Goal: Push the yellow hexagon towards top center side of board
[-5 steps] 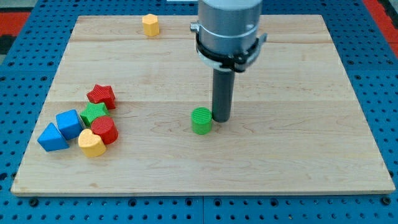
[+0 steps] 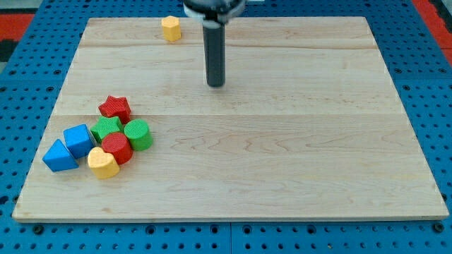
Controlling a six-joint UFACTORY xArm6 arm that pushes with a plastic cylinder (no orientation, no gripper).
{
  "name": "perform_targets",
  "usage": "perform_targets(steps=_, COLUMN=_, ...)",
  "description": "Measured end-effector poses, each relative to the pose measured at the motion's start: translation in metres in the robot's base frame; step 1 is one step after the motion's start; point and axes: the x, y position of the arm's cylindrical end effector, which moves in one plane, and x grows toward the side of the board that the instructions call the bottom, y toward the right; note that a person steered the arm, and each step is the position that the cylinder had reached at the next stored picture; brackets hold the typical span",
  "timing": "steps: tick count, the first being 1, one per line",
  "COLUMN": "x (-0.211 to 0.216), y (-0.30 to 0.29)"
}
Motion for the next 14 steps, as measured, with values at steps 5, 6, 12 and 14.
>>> perform_targets(steps=5, x=-0.14, y=-0.122)
perform_targets(steps=6, x=-0.152, y=-0.113)
perform_targets(steps=12, x=-0.152, y=-0.203)
perform_targets(steps=14, x=-0.091, y=-0.059)
